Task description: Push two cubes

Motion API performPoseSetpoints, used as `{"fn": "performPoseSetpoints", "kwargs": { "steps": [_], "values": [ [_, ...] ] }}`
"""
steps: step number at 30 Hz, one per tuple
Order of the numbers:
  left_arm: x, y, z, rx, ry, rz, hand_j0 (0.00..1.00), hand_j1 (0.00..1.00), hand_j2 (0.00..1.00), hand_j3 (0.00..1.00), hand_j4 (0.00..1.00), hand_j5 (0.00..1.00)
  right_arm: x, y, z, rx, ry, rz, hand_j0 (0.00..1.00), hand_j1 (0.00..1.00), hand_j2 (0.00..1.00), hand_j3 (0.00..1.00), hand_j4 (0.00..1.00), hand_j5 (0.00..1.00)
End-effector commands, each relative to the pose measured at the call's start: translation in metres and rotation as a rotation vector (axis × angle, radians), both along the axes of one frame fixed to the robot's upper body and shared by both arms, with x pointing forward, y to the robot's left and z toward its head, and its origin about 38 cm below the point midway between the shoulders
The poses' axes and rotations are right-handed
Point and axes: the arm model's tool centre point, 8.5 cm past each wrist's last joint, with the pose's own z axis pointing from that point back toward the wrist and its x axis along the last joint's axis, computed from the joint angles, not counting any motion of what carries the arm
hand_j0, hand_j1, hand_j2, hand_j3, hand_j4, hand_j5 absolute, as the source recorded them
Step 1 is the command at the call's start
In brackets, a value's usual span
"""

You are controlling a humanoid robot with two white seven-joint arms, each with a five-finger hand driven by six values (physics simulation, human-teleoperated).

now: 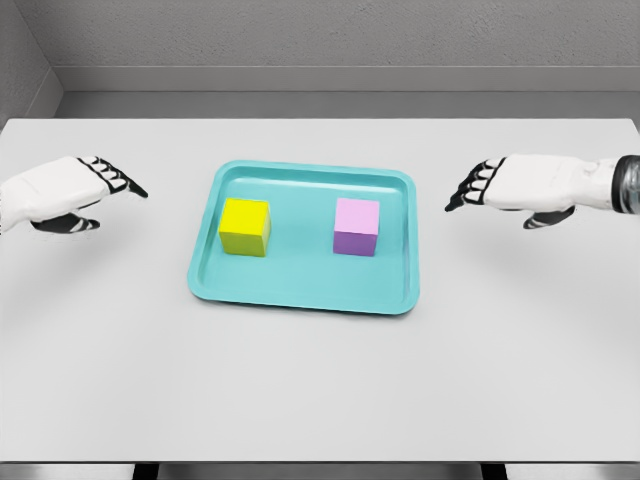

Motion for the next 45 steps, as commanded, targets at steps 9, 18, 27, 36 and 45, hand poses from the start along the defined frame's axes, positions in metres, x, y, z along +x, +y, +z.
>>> {"fn": "performPoseSetpoints", "kwargs": {
  "steps": [9, 18, 27, 36, 45],
  "values": [
    [0.011, -0.028, -0.017, 0.005, 0.038, -0.043, 0.71, 0.71, 0.71, 0.71, 0.71, 0.71, 0.009, 0.047, -0.021, -0.067, -0.039, 0.078, 0.67, 0.67, 0.67, 0.67, 0.67, 0.67],
    [0.018, -0.045, -0.017, -0.007, 0.041, -0.070, 0.71, 0.71, 0.71, 0.71, 0.71, 0.71, 0.014, 0.063, -0.029, -0.044, -0.029, 0.091, 0.67, 0.67, 0.67, 0.67, 0.67, 0.67],
    [0.018, -0.059, -0.019, -0.026, 0.042, -0.099, 0.71, 0.71, 0.71, 0.71, 0.71, 0.71, 0.021, 0.072, -0.039, -0.028, -0.010, 0.082, 0.67, 0.67, 0.67, 0.67, 0.67, 0.67],
    [0.017, -0.062, -0.019, -0.033, 0.043, -0.108, 0.71, 0.71, 0.71, 0.71, 0.71, 0.71, 0.026, 0.081, -0.048, -0.027, 0.001, 0.081, 0.67, 0.67, 0.67, 0.67, 0.67, 0.67],
    [0.014, -0.069, -0.021, -0.038, 0.044, -0.126, 0.71, 0.71, 0.71, 0.71, 0.71, 0.71, 0.026, 0.100, -0.050, -0.015, -0.005, 0.110, 0.67, 0.67, 0.67, 0.67, 0.67, 0.67]
  ]
}}
